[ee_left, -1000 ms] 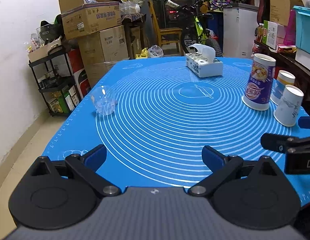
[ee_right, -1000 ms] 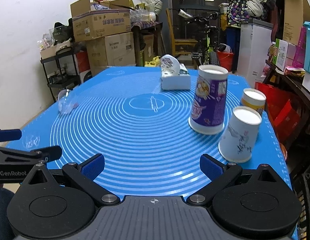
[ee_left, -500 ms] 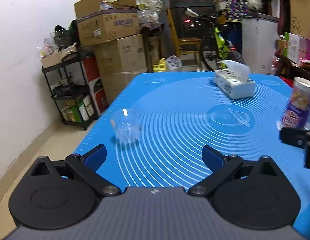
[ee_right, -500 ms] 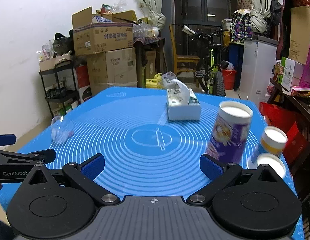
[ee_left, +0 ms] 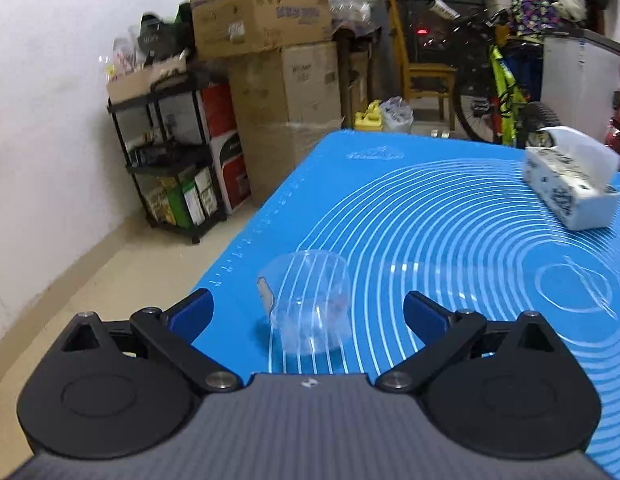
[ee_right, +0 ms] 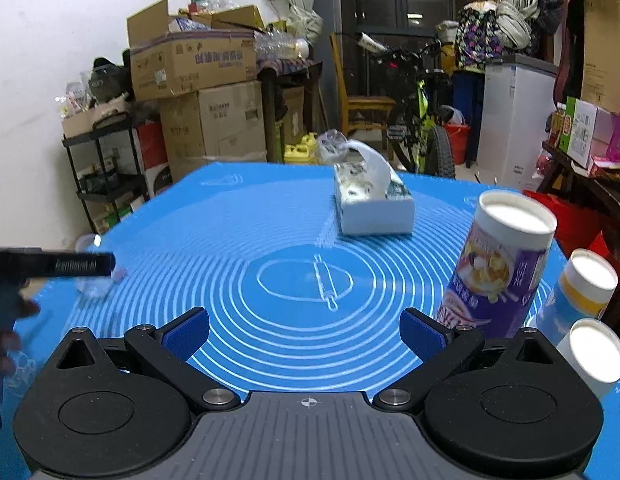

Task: Flip cup upside down
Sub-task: 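Move the left gripper to the clear plastic cup and close on it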

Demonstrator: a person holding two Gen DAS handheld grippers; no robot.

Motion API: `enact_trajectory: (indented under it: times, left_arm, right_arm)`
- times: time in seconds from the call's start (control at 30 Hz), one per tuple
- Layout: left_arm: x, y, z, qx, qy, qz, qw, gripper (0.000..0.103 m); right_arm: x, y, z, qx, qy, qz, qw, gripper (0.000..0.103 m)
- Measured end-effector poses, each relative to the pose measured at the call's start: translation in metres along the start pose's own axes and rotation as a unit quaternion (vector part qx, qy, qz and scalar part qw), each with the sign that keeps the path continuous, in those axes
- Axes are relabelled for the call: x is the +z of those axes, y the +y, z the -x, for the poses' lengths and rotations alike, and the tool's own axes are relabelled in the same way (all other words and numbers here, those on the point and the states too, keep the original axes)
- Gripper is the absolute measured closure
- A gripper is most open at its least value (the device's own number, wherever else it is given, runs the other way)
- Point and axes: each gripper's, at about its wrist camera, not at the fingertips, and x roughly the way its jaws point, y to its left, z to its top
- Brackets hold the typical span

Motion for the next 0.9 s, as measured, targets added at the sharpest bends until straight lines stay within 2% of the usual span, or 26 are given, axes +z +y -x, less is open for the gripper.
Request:
enact_trajectory:
  times: [0.13, 0.2, 0.23, 0.3, 0.37, 0.5, 0.7, 0.9]
  left_arm:
    - [0.000, 0.000, -0.019, 0.015, 0.005, -0.006, 0.9999, 0.003]
    - [-0.001, 0.002, -0.025, 0.015, 0.010, -0.002, 0.9998, 0.008]
    - [-0.001, 0.003, -0.028, 0.009, 0.016, 0.004, 0.9998, 0.013]
    - [-0.003, 0.005, -0.033, -0.009, 0.028, 0.010, 0.9995, 0.036]
    - [-0.005, 0.007, -0.034, -0.016, 0.031, 0.013, 0.9993, 0.042]
    - [-0.009, 0.006, -0.022, -0.023, 0.010, 0.009, 0.9996, 0.042]
    - [-0.026, -0.017, 0.027, -0.075, -0.005, -0.015, 0.9971, 0.042]
    - [-0.049, -0.051, 0.081, -0.128, -0.002, -0.022, 0.9915, 0.042]
  right_arm:
    - [-0.002, -0.004, -0.010, -0.009, 0.007, -0.001, 1.000, 0.002]
    - [-0.005, -0.006, -0.014, -0.013, 0.010, 0.001, 1.000, 0.002]
    - [-0.005, -0.006, -0.015, -0.014, 0.010, 0.001, 1.000, 0.002]
    - [-0.007, -0.008, -0.016, -0.016, 0.010, 0.002, 1.000, 0.002]
    - [-0.007, -0.009, -0.016, -0.018, 0.009, 0.004, 1.000, 0.002]
    - [-0.010, -0.012, -0.013, -0.021, 0.008, 0.003, 1.000, 0.002]
    - [-0.016, -0.023, 0.004, -0.017, 0.015, 0.021, 1.000, 0.002]
    - [-0.030, -0.040, 0.023, -0.020, 0.034, 0.043, 0.998, 0.002]
